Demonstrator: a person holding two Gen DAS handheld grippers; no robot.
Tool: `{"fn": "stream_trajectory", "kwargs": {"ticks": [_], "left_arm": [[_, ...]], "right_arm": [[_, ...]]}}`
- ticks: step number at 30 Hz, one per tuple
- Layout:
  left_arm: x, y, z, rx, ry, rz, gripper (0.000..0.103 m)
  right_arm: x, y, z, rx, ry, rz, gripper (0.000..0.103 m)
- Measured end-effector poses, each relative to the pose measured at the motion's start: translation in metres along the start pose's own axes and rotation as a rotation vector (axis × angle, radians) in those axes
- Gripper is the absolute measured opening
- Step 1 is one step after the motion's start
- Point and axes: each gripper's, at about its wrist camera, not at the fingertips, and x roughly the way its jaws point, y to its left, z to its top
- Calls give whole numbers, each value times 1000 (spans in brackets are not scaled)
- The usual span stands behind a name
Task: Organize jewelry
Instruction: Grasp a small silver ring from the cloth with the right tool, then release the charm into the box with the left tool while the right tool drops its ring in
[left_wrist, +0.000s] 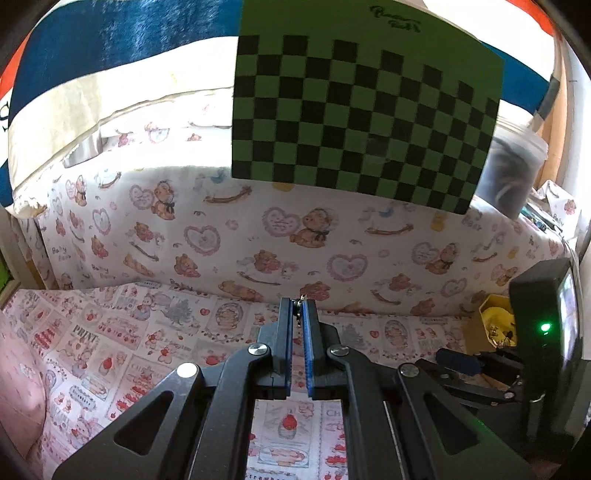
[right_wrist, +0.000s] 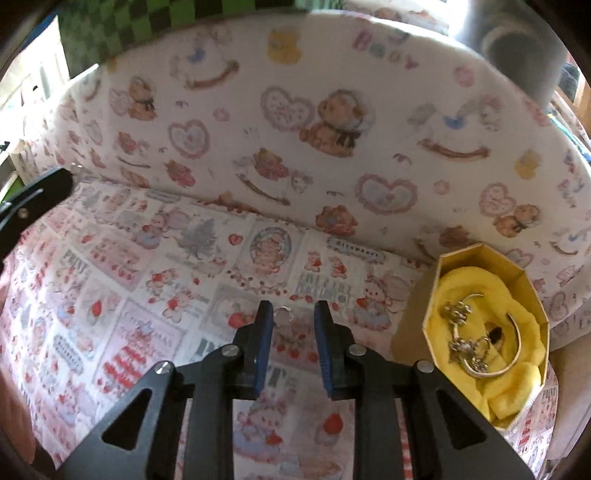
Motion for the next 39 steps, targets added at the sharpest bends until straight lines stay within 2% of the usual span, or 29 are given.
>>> {"fn": "stream_trajectory", "kwargs": {"ticks": [4,5,7,10,11,12,17,21,25,33,39], "left_arm": [[4,4,0,-7,9,2,4],[4,4,0,-5,10,2,4],[5,4,0,-2,13,2,4],[6,4,0,0,11,-3,4],[4,3,0,3,8,-3,4],[3,2,0,5,4,-4,4],[-5,-6,0,31,-26,24,4],[-5,-3,0,19,-21,18,4],[-7,-3,1,21,-27,22,4],[-15,-12,1,39,-49,12,4],[-22,-33,-3,89,-46,-31,4]], "right_arm": [[6,14,2,-38,9,-47,19],[6,16,2,-33,16,-51,14],[7,18,3,-23,29,-61,12],[-1,16,-2,-17,25,-36,10],[-3,13,-5,-18,16,-32,5],[-7,10,-8,-20,0,-24,4],[-28,-1,-19,1,-38,32,4],[-41,-4,-16,19,-73,29,4],[-55,-9,-13,53,-89,73,2],[-119,-39,-36,85,-232,174,2],[-155,-70,-48,100,-359,181,2]]}}
